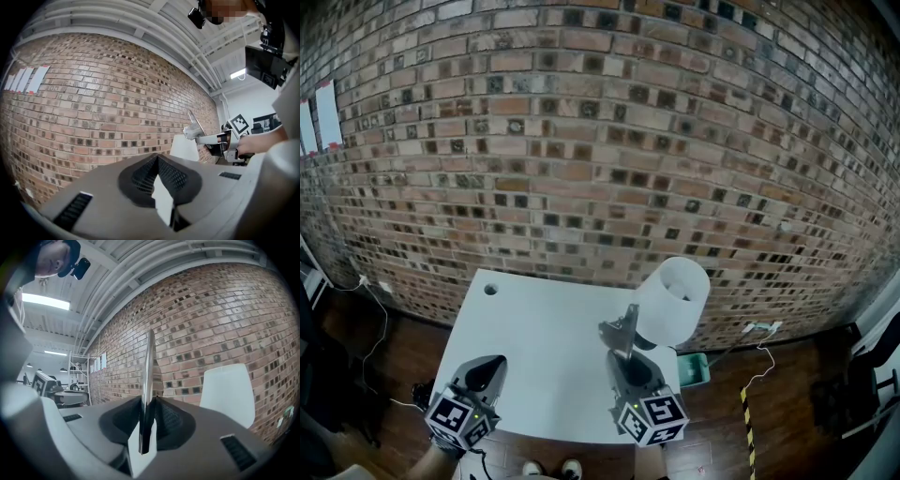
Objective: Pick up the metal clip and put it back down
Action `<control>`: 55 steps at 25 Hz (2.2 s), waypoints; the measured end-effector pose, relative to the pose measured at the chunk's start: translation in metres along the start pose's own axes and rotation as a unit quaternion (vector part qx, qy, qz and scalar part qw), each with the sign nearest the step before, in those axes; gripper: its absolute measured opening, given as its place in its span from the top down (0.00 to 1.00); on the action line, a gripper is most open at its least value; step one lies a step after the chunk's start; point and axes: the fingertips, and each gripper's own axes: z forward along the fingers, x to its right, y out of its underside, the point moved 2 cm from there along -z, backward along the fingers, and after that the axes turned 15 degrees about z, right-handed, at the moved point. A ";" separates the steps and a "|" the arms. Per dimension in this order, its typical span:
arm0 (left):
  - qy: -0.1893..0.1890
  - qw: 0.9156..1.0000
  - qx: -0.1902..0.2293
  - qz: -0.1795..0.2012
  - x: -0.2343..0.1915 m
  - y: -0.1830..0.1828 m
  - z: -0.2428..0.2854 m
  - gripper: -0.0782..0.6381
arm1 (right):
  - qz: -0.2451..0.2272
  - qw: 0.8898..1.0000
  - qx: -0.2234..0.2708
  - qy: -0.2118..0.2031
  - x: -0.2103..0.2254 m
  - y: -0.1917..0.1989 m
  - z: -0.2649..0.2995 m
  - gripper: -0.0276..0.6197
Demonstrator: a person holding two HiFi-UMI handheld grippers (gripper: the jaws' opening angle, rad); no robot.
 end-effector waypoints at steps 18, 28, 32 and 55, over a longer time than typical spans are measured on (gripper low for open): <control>-0.039 0.999 0.020 -0.013 -0.011 -0.005 -0.005 0.87 | 0.000 1.000 -0.011 -0.003 -0.002 0.008 0.000 0.82; -0.052 0.999 0.009 0.010 -0.011 -0.004 -0.007 0.87 | -0.012 0.998 -0.057 -0.027 0.003 0.039 0.014 0.82; -0.056 0.998 -0.002 0.009 -0.015 0.004 -0.009 0.87 | -0.015 0.996 -0.087 -0.033 0.007 0.059 0.023 0.82; -0.078 0.994 -0.079 -0.015 -0.022 0.031 -0.037 0.87 | -0.119 0.932 -0.332 -0.084 0.030 0.241 0.068 0.82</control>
